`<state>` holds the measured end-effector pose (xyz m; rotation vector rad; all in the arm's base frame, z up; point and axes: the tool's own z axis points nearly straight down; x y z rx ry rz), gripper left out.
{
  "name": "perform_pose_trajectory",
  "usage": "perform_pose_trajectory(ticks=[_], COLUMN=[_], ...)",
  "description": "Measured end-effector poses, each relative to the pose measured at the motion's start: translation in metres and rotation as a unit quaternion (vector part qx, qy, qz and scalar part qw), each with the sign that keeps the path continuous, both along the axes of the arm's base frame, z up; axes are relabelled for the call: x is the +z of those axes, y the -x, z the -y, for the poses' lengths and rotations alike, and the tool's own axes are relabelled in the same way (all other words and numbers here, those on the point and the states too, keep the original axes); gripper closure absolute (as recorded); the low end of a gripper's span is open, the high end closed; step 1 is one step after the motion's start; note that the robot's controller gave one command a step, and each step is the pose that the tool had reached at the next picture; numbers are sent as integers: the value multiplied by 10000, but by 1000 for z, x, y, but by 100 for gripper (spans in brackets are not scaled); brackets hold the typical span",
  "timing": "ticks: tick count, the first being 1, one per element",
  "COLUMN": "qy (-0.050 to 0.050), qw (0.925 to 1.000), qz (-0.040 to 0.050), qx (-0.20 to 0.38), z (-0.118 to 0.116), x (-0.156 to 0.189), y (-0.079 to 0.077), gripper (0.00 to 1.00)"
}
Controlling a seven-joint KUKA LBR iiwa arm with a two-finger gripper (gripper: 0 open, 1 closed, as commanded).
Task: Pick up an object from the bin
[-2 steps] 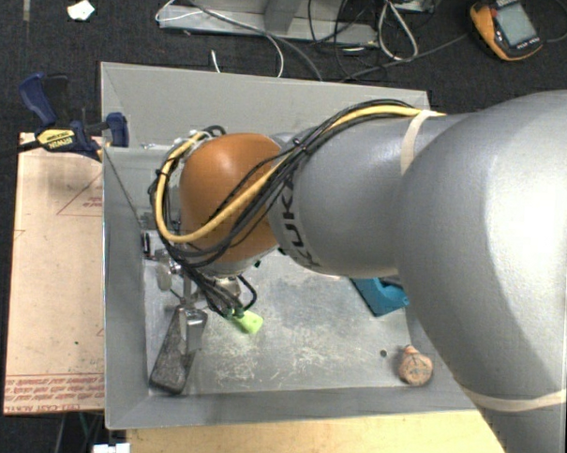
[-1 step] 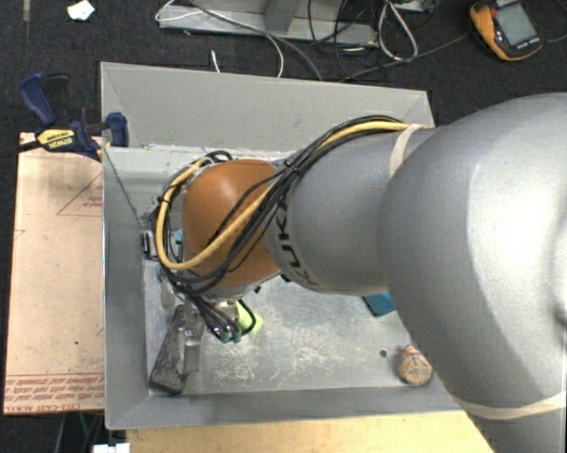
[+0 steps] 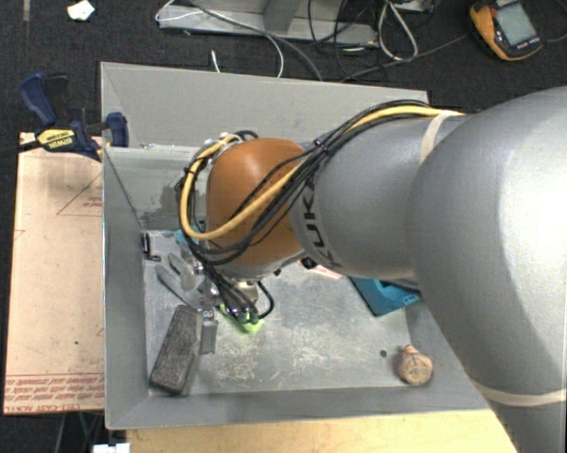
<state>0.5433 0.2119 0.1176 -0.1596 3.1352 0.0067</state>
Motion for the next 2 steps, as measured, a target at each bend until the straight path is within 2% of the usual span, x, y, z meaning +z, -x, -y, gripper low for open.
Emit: perform_pose_trajectory(ticks=[1,2], qy=[-3,-8], qw=[9903,9995], qz=[6,11], qx=[1389,302], z=[21,20], x=[20,-40], y=[-20,6], gripper=[0,0])
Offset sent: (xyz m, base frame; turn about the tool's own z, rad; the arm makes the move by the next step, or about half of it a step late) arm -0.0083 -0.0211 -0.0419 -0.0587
